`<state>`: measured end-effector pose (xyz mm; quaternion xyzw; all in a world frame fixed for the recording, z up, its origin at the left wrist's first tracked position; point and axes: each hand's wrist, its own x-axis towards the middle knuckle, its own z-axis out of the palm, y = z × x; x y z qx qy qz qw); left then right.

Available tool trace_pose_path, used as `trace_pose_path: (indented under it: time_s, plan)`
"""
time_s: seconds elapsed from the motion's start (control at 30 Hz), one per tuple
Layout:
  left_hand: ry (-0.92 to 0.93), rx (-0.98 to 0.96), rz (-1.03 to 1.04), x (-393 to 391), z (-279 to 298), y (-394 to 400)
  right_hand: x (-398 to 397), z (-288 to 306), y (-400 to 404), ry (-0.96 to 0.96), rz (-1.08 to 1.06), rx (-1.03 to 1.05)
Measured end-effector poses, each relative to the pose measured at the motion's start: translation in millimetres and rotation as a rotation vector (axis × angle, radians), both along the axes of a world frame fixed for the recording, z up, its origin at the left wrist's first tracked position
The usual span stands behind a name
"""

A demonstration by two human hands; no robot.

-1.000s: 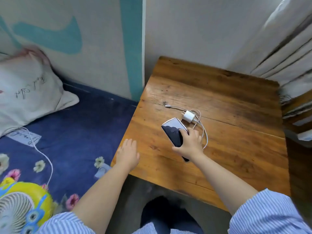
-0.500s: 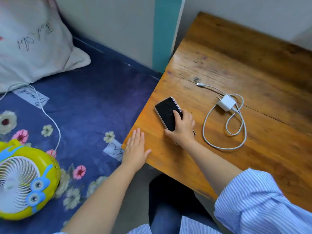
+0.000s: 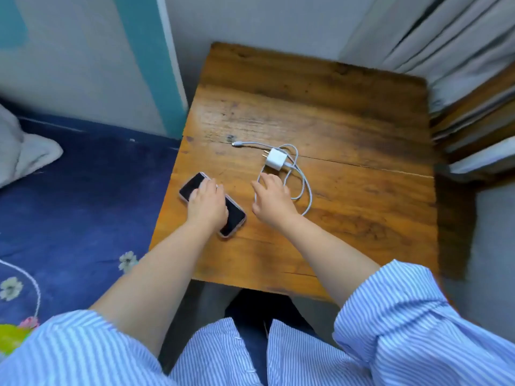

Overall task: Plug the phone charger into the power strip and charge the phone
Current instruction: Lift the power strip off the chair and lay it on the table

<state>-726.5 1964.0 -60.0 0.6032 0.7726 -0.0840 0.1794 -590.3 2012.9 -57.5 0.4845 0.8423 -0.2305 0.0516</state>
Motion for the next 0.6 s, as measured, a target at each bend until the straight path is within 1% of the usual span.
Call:
trace_pose_path:
  time_s: [0.13, 0.3, 0.37, 0.47, 0.6]
  plan:
    - [0.050, 0.037, -0.188, 49, 25, 45, 62, 32, 20, 0.007, -0.162, 0.127]
    - [0.097, 0.156, -0.405, 127, 60, 90, 167, 73, 37, -0.010, -0.350, 0.232]
    - [0.101, 0.205, -0.446, 155, 75, 104, 208, 88, 42, -0.019, -0.406, 0.270]
    - [0.094, 0.261, -0.505, 220, 98, 123, 285, 108, 45, -0.038, -0.502, 0.319]
    - [0.098, 0.315, -0.509, 307, 124, 137, 378, 129, 46, -0.037, -0.541, 0.373]
